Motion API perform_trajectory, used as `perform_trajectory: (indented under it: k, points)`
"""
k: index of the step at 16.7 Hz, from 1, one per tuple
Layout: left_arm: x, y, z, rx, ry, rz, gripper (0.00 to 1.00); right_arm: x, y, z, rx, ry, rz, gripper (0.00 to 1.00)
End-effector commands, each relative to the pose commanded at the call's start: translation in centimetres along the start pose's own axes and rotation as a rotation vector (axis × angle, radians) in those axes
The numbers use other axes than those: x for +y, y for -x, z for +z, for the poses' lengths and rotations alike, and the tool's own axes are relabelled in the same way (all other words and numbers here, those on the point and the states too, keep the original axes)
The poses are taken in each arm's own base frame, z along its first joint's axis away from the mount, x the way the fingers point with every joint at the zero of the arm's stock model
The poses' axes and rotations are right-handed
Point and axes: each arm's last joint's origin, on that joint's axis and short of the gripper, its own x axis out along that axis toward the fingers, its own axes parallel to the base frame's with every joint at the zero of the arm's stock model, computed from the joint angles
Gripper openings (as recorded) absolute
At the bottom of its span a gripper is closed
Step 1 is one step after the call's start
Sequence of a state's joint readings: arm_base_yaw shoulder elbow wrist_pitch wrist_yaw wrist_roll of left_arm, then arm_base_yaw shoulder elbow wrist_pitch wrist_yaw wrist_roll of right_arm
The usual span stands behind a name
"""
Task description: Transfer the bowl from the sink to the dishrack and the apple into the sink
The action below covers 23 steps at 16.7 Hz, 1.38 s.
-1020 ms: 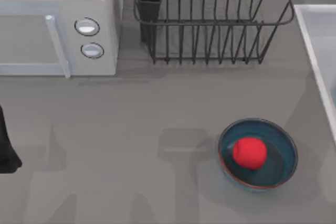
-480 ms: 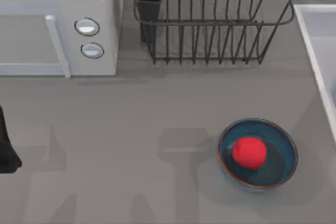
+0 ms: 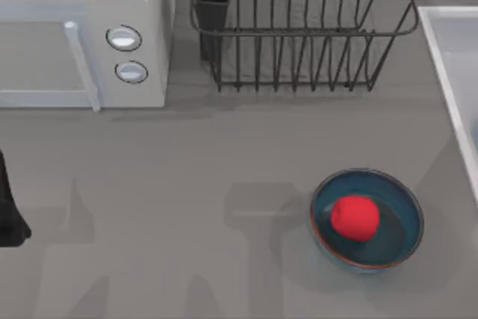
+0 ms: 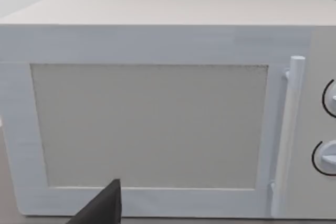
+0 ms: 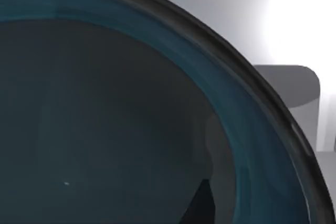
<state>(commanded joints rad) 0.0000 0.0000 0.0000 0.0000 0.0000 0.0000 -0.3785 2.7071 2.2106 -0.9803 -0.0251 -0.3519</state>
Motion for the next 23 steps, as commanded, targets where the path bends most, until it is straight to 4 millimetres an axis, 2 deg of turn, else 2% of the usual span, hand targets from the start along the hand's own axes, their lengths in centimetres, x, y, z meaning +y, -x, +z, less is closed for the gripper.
perform_trajectory:
  k: [4, 12, 15, 17, 19, 21, 23]
  points:
    - [0.0, 0.0, 0.0, 0.000, 0.000, 0.000, 1.00, 0.0, 0.0, 0.0, 0.000, 0.000, 0.000, 0.02]
    - [0.0, 0.0, 0.0, 0.000, 0.000, 0.000, 1.00, 0.0, 0.0, 0.0, 0.000, 0.000, 0.000, 0.00]
    - [0.0, 0.0, 0.0, 0.000, 0.000, 0.000, 1.00, 0.0, 0.7, -0.1, -0.003, 0.003, 0.000, 0.00]
    - [0.0, 0.0, 0.0, 0.000, 0.000, 0.000, 1.00, -0.7, 2.6, -0.7, 0.001, 0.009, 0.001, 0.00]
    - [0.0, 0.0, 0.0, 0.000, 0.000, 0.000, 1.00, -1.7, 5.9, -2.0, 0.006, 0.017, 0.003, 0.00]
    - [0.0, 0.0, 0.0, 0.000, 0.000, 0.000, 1.00, -2.8, 10.4, -4.1, 0.007, 0.026, 0.004, 0.00]
    - [0.0, 0.0, 0.0, 0.000, 0.000, 0.000, 1.00, -3.7, 15.7, -7.2, 0.004, 0.029, 0.001, 0.00]
